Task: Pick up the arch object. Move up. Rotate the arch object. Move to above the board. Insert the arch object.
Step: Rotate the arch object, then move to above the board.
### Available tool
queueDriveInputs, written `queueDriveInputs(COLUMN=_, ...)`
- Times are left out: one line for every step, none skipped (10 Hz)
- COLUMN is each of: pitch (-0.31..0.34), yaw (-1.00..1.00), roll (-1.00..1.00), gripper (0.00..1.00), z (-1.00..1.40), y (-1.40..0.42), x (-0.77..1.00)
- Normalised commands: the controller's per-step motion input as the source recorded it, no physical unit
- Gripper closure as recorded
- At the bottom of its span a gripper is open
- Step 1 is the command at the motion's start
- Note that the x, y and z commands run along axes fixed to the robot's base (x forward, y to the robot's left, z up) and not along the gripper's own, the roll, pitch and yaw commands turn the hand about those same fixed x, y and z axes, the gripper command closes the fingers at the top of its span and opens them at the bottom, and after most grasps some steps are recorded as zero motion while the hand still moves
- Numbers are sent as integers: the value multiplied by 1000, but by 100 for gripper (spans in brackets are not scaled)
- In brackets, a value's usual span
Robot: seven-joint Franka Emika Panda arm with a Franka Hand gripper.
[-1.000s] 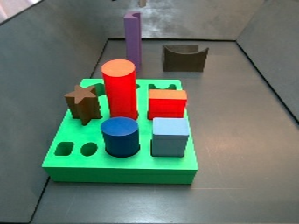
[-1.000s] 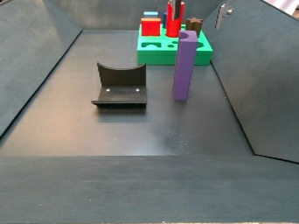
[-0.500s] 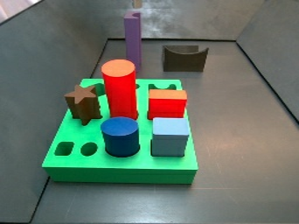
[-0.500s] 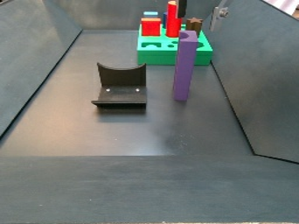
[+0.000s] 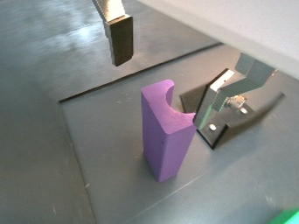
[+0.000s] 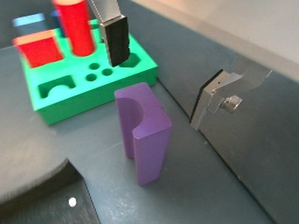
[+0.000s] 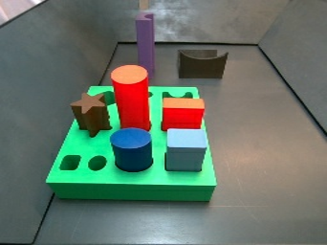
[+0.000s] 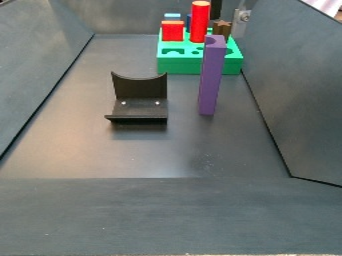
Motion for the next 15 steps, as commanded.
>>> queueDriveInputs(pitch=27, yaw=-958, roll=6, gripper=0, z=-33, y=25, x=45)
queueDriveInputs(pitch=26, yaw=-710, roll=5, gripper=0, z=-32, y=25, x=45)
queueDriveInputs(pitch=26, yaw=-485, roll=5, gripper=0, z=-31, y=25, x=45)
queueDriveInputs(pitch=26, yaw=-231, roll=5, gripper=0, z=-31, y=25, x=46)
queueDriveInputs(pitch=26, yaw=-165, roll=5, gripper=0, z=-1000, y=0, x=0)
queueDriveInputs(pitch=13, yaw=-96, roll=6, gripper=0, z=-1000, y=1, x=9)
queueDriveInputs(pitch=-14, yaw=-76, roll=4, gripper=0, z=-1000, y=2, x=19)
queueDriveInputs(pitch=-35, yaw=-63, roll=-5, gripper=0, z=-915, y=5, x=9)
queueDriveInputs(pitch=-45, yaw=-59, roll=-9, gripper=0, z=-808, y=6, x=8)
queueDriveInputs(pitch=-52, yaw=-51, roll=-22, gripper=0, z=-541, y=8, x=8)
queueDriveInputs(pitch=-54, yaw=-49, roll=-27, gripper=0, z=-435, y=8, x=9)
queueDriveInputs(pitch=-53, yaw=-45, roll=-38, gripper=0, z=-229, y=6, x=9)
queueDriveInputs(pitch=-52, yaw=-41, roll=-45, gripper=100, z=0, y=0, x=0)
queueDriveInputs(pitch=-190, yaw=47, roll=-182, gripper=100, z=1000, y=-204, x=-645)
queueDriveInputs(pitch=-191, yaw=47, roll=-181, gripper=100, z=1000, y=-203, x=-645)
